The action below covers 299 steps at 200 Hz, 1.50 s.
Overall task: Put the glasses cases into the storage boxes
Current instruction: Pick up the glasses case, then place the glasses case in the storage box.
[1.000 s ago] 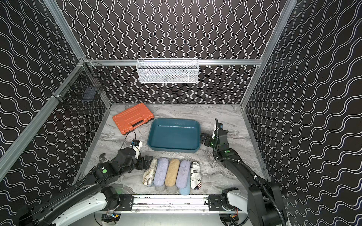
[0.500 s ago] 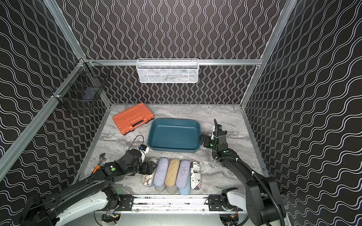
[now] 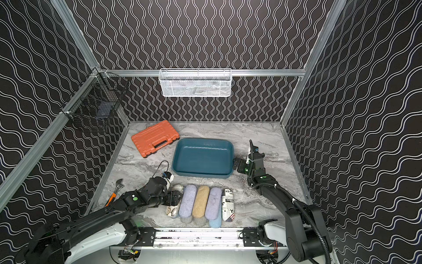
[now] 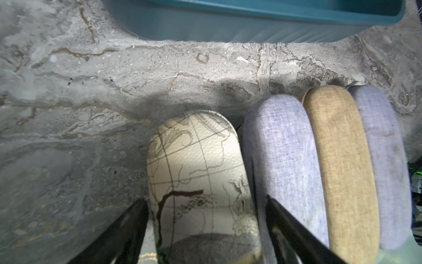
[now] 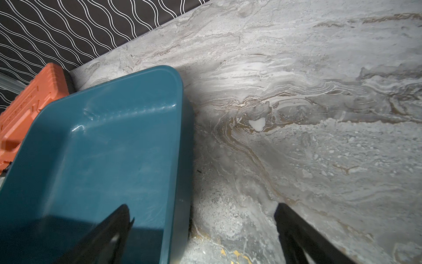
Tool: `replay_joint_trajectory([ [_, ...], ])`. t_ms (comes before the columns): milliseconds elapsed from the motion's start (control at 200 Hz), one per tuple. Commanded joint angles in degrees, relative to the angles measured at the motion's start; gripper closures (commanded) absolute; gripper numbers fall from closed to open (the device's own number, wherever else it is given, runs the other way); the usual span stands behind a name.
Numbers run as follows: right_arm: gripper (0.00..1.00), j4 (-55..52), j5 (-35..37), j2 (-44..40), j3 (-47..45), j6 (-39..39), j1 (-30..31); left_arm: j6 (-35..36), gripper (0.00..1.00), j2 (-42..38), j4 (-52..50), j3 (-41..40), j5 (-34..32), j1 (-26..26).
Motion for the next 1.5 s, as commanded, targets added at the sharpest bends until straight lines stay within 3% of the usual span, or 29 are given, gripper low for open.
replay_joint_trajectory([
  [0,0.0,1.3,-0.3,0.1,-0.1,0.7,-0.1,-0.9,0.22,0.2,2.4,-0.3,-0.2,-0.2],
  [200,0.0,1.3,-0.4,0.2,-0.1,0.8,-0.3,-0.7,0.39,0.0,1.3,0.5,-0.9,-0.4],
  [485,0.0,1.2,-0.4,0.4,-0.1,0.8,-0.4,-0.1,0.42,-4.3,-5.9,5.0,-3.5,-0.5],
  [696,0.0,1.1,-0.6,0.7,0.2,0.8,-0.4,1.9,0.42,-4.3,-13.0,14.6,-6.6,-0.5],
  [836,0.0,1.0,-0.6,0.5,0.2,0.7,-0.4,3.8,0.42,1.5,-14.7,23.2,-9.2,-0.5],
  [1056,0.0,0.9,-0.8,0.3,0.2,0.4,-0.5,7.2,0.42,14.1,-9.7,33.2,-15.6,0.5],
  [1246,0.0,0.7,-1.2,-0.2,0.3,0.2,-0.7,7.3,0.44,26.0,-0.3,38.1,-13.8,6.6],
  [1491,0.0,1.0,-0.9,-1.2,-0.8,0.3,-1.0,10.9,0.42,40.0,-0.9,47.7,-17.8,8.1],
])
